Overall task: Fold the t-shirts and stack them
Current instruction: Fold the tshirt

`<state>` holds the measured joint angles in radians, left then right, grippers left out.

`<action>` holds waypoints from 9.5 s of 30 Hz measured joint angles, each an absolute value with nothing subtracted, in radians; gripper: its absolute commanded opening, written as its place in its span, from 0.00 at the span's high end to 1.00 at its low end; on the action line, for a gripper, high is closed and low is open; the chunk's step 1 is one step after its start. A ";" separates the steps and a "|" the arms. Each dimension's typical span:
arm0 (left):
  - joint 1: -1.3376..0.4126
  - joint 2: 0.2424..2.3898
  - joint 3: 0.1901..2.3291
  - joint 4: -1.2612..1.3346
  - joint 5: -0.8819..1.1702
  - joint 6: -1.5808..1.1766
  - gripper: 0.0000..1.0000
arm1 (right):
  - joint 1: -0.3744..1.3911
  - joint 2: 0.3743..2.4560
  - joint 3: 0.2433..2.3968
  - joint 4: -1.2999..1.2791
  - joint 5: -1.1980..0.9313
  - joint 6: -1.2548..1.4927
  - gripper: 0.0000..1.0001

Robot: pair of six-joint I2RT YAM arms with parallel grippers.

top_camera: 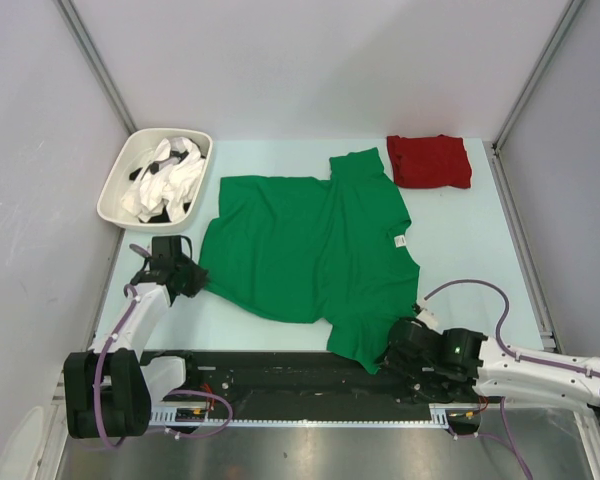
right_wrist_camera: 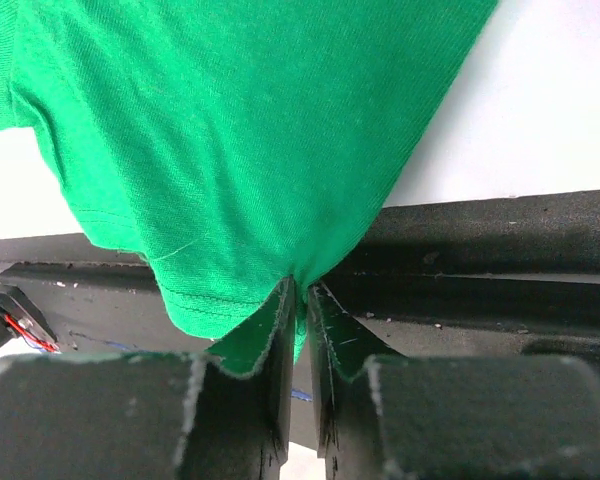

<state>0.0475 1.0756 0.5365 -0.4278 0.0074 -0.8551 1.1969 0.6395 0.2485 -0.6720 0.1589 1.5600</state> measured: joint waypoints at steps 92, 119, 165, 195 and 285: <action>-0.035 0.685 0.698 -0.604 0.063 -0.785 1.00 | 0.229 0.556 0.859 -0.715 -0.106 0.494 1.00; 0.049 0.577 0.619 -0.783 0.012 -0.777 1.00 | 0.227 0.453 0.859 -0.998 0.239 0.697 1.00; -0.072 1.306 0.875 -0.500 0.032 -0.707 1.00 | 0.115 1.032 0.913 -0.457 -0.096 0.522 1.00; -0.082 1.517 0.877 -0.473 -0.173 -0.841 1.00 | 0.212 1.429 1.216 -0.360 -0.235 0.442 1.00; -0.128 1.279 0.490 -0.207 -0.215 -1.282 0.91 | 0.210 1.056 0.521 -0.069 -0.099 0.663 0.04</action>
